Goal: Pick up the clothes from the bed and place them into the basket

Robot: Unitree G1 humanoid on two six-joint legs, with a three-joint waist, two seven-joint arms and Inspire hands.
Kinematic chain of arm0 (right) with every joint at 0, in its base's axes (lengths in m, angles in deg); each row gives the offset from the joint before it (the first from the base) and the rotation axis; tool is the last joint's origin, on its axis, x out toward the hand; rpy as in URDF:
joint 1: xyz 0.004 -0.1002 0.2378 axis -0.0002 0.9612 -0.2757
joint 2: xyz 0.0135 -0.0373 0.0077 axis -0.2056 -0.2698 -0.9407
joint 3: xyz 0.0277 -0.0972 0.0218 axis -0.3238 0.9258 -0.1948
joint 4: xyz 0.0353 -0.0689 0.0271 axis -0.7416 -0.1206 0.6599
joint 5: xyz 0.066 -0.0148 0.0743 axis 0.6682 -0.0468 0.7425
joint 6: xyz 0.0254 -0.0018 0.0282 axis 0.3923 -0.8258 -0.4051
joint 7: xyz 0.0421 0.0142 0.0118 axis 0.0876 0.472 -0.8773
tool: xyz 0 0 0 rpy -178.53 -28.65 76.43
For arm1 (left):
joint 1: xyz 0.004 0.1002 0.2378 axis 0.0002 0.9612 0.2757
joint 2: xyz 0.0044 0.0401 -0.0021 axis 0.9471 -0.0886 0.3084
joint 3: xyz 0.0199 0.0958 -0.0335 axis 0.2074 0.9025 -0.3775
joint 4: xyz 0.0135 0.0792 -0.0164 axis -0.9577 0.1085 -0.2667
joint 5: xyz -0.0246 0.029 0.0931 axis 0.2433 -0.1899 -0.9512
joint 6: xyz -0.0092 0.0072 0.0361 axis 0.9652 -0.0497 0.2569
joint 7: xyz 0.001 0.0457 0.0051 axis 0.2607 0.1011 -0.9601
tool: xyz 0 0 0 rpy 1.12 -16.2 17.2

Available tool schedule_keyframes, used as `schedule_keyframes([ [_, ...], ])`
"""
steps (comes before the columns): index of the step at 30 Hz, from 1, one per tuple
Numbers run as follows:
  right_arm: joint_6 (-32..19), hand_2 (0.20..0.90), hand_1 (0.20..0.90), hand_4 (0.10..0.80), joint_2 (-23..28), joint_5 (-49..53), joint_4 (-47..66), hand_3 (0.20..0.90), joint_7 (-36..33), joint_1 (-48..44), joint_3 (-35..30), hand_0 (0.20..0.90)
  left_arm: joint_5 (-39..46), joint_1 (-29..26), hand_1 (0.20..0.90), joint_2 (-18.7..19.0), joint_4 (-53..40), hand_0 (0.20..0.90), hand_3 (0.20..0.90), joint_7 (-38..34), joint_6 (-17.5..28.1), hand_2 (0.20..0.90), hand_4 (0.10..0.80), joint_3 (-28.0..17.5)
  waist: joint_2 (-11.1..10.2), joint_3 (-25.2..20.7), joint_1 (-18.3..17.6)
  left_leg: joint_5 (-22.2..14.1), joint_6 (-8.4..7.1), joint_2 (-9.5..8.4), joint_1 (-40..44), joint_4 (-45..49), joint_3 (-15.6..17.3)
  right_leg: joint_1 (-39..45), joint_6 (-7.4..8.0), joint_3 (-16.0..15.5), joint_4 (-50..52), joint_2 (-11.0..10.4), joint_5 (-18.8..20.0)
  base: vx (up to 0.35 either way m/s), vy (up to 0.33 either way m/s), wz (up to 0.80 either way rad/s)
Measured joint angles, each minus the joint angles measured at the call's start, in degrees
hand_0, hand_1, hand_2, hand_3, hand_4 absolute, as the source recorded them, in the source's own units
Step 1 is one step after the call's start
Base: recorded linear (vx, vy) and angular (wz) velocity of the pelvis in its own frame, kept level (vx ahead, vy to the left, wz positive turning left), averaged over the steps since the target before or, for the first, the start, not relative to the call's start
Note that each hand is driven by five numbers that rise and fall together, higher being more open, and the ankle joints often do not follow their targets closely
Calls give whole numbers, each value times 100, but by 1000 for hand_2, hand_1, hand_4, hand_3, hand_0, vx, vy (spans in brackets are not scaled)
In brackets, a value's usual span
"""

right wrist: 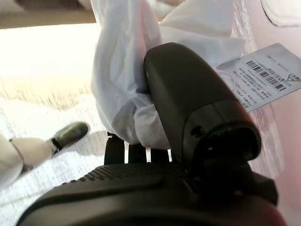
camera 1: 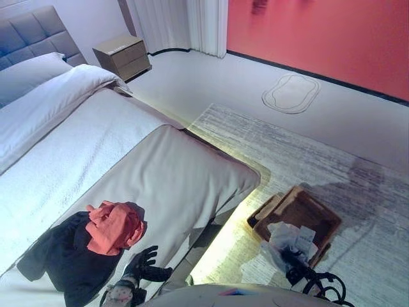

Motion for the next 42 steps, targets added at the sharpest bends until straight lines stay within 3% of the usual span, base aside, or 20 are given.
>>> schedule_keyframes([
  [7,-3,300,300,100,77,-8,-12,200,-68,-35,-23,300,-123,-19,900,74,-2,900,900,6,2,900,800,-15,-116,29,10,1,-2,9,18,-22,-25,48,1,-91,-28,8,-3,10,-55,5],
  [23,-3,300,300,100,389,8,-151,200,-639,-156,-400,300,-227,-8,900,133,-19,900,900,22,9,900,800,17,-71,-16,80,69,6,-2,-20,-53,-151,48,1,-185,-30,-15,-3,1,-27,3],
  [33,-134,300,300,100,1144,1,-199,200,-816,-264,-1105,300,-227,138,900,243,-29,900,900,64,9,900,800,33,-33,-29,85,99,2,-21,-84,-55,-235,49,3,-294,-30,-33,-3,21,-23,6],
  [34,-134,396,396,213,1224,-1,-214,313,-809,-269,-1145,396,-227,150,900,262,-29,900,900,79,9,900,800,33,-34,-28,85,100,1,-21,-84,-55,-235,49,3,-296,-30,-32,-3,0,0,0],
  [35,-134,698,698,564,1307,-6,-238,664,-802,-281,-1160,698,-226,157,900,281,-29,900,900,114,9,900,800,34,-40,-20,89,101,0,-20,-87,-55,-235,47,3,-297,-30,-32,-3,0,0,0],
  [36,-142,900,900,800,1371,-9,-238,900,-806,-289,-1212,900,-226,159,900,294,-29,900,900,139,9,900,800,34,-45,-12,92,101,0,-19,-92,-55,-236,44,3,-300,-30,-33,-3,0,0,0],
  [42,-142,900,900,800,1593,-8,-245,900,-649,-402,-1312,900,-220,146,900,311,-64,900,900,237,-13,900,800,37,-23,17,93,103,-2,-14,-101,-56,-241,35,4,-303,-32,-35,-4,0,0,0],
])
